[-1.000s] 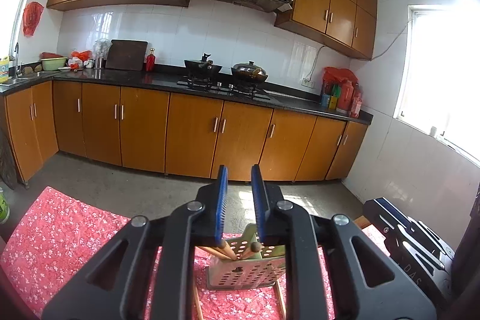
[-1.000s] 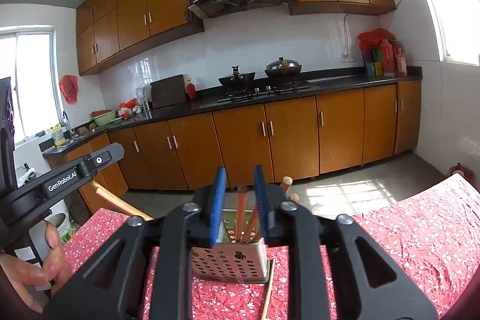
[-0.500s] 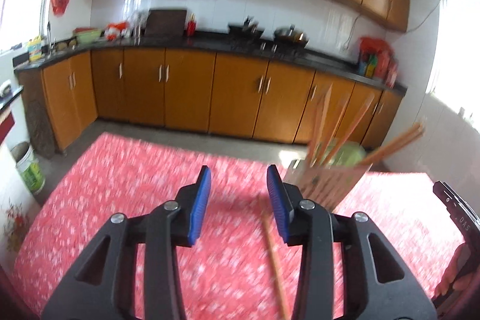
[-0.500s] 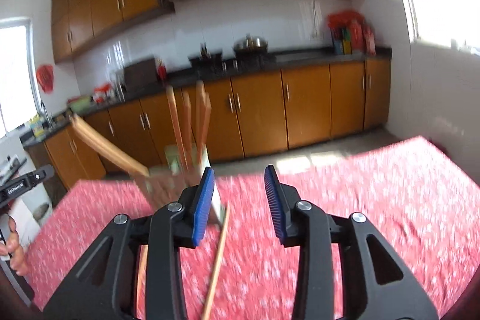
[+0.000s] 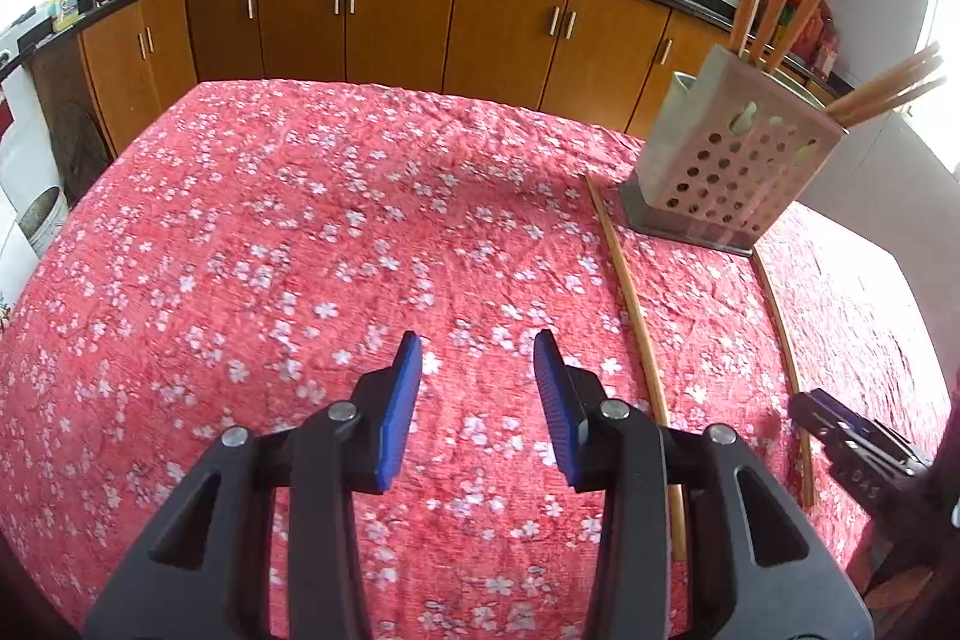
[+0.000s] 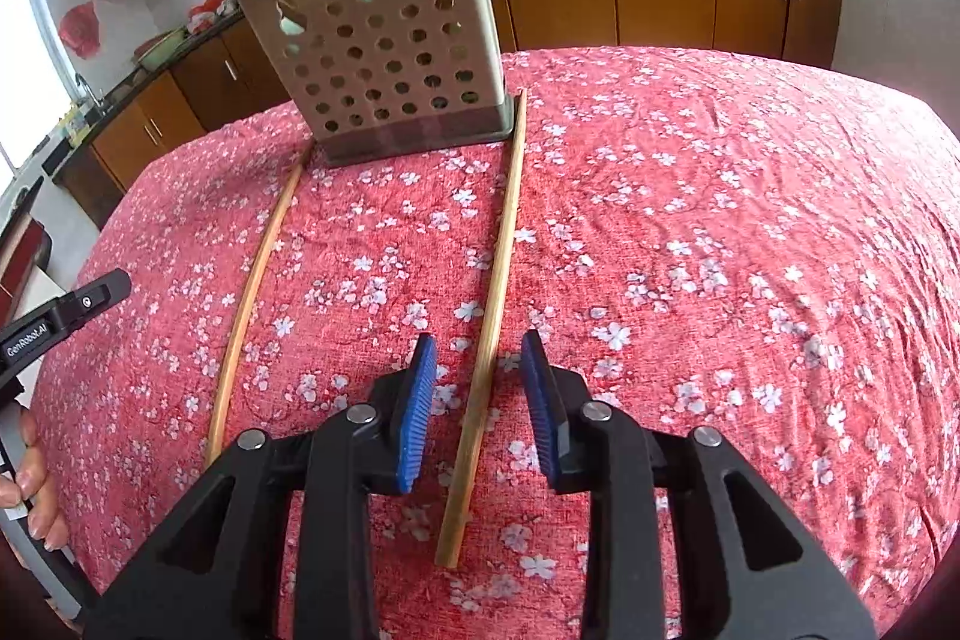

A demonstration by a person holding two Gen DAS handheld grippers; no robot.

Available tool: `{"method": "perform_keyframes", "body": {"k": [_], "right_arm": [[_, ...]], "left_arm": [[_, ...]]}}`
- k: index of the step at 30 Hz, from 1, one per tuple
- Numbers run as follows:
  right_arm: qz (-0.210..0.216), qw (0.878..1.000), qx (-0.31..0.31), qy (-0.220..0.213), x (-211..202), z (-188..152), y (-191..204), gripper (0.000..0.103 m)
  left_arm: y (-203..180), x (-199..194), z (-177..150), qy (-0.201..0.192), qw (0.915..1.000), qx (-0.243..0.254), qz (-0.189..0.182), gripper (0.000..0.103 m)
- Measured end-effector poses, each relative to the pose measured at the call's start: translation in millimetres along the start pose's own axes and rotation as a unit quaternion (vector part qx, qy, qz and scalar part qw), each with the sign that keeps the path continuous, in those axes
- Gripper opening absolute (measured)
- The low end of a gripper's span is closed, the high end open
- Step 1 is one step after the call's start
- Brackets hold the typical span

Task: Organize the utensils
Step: 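Grasp a bamboo chopstick with the right tool while the left tool grasps another, then hold both chopsticks and adjust the grip on the cloth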

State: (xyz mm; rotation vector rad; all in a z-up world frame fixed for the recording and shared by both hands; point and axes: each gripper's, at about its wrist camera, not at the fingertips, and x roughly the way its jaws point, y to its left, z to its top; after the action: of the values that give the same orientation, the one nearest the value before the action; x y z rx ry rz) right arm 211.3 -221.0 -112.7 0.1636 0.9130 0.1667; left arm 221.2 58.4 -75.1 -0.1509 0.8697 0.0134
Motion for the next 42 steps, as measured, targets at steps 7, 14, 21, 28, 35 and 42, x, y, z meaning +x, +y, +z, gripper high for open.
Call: {"method": "perform_keyframes", "body": {"k": [7,14,21,28,35,42], "right_arm": [[-0.027,1.0,0.013,-0.008,-1,5,-20,0.008],[-0.055,0.997,0.055,-0.016,-9,6,-61,0.008],[-0.057,0.997,0.055,-0.017,-16,5,-74,0.008],[-0.042,0.998,0.035,-0.018,-11,9,-56,0.008],[-0.045,0.999,0.018,-0.016,0,14,-46,0.008],[-0.058,0.998,0.008,-0.012,6,15,-41,0.008]], "left_arm": [[-38,12,-6,0.015,0.9982,0.032,-0.048,0.039],[-76,28,-17,0.035,0.9952,0.064,-0.065,0.036],[-87,45,-22,0.049,0.9956,0.074,-0.028,0.009],[-45,50,-5,0.039,0.9988,0.026,0.014,0.008],[-9,50,5,0.032,0.9994,0.012,-0.003,0.01],[-16,45,1,0.017,0.9992,0.037,0.003,0.012]]}}
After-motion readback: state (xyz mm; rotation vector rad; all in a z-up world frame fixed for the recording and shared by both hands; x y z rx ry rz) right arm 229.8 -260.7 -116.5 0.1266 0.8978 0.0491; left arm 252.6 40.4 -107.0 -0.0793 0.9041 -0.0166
